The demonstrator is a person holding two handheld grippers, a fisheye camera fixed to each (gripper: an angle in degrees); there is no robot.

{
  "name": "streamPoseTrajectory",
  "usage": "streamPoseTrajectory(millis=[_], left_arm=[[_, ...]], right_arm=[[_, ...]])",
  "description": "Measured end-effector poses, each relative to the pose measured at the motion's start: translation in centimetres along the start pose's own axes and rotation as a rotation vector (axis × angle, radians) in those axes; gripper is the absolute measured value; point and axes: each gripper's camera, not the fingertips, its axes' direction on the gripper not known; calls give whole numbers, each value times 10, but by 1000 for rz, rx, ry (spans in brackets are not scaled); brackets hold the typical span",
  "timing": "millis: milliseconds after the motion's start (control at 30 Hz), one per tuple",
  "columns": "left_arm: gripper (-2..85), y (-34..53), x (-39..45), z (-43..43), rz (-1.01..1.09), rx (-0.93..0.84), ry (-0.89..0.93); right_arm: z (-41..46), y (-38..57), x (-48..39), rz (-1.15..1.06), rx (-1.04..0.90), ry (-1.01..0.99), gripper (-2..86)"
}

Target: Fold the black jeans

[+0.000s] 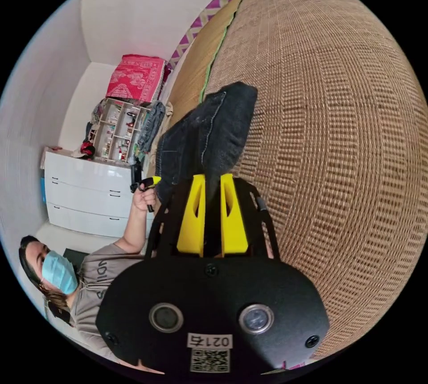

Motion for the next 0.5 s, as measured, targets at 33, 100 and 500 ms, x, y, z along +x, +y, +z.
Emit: streamPoseTrajectory(millis=[33, 100, 500], left_arm=[[51, 3, 9, -9, 20, 25, 34], [51, 6, 24, -32, 64, 55, 88], [52, 28, 74, -390, 228, 576, -100]], right_arm=[[-6, 1, -10, -13, 14, -7, 54], [-11, -4, -46, -69, 23, 13, 52], [220, -252, -515, -598, -101, 92, 48]])
